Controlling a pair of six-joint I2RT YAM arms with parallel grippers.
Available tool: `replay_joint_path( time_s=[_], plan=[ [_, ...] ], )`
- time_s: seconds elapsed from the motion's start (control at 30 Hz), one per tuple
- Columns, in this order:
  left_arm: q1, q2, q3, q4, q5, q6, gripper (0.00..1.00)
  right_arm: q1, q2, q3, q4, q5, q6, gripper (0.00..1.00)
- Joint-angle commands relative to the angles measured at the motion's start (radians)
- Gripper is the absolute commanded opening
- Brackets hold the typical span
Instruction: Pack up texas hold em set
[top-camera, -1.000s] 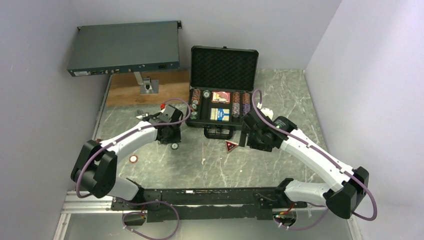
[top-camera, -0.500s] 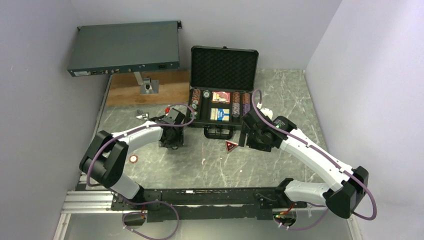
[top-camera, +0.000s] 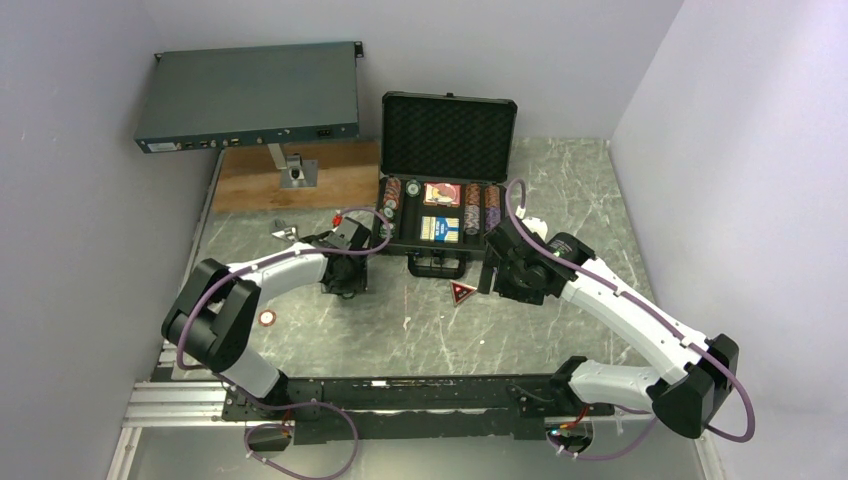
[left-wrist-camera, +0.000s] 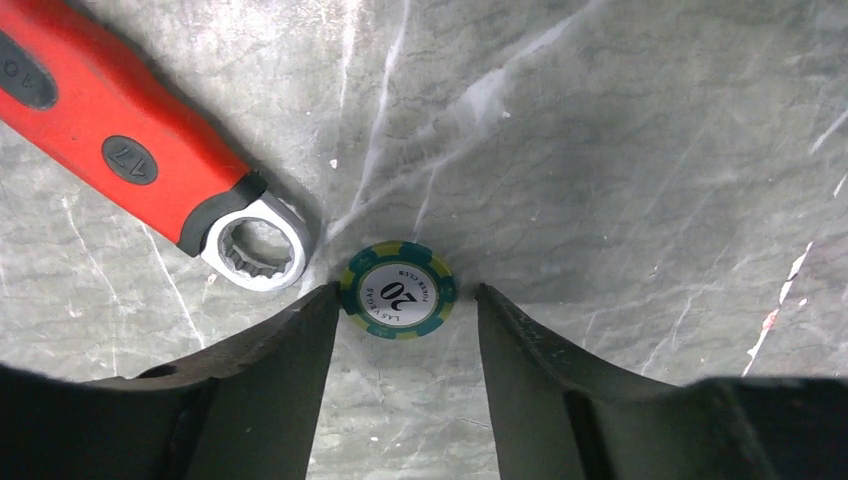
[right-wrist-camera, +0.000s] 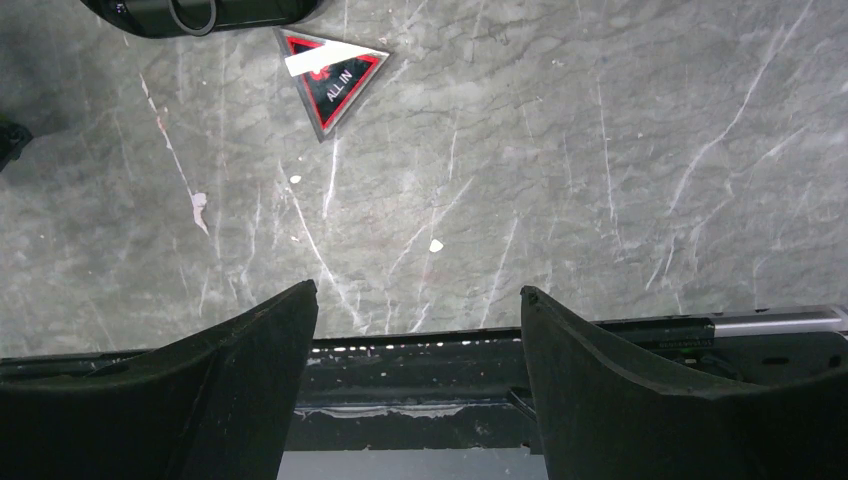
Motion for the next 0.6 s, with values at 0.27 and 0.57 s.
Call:
replay_joint_path(
  time_s=[0.27, 0.57],
  plan=[
    [-0.022, 0.064, -0.047, 0.084, 0.011, -0.007, 0.46, -0.002, -0.005, 0.017, 0.003, -0.006, 0.002, 0.76],
    [-0.030, 0.031, -0.053, 0.074, 0.022, -0.018, 0.33, -0.001, -0.018, 0.005, -0.001, -0.001, 0.006, 0.76]
  ],
)
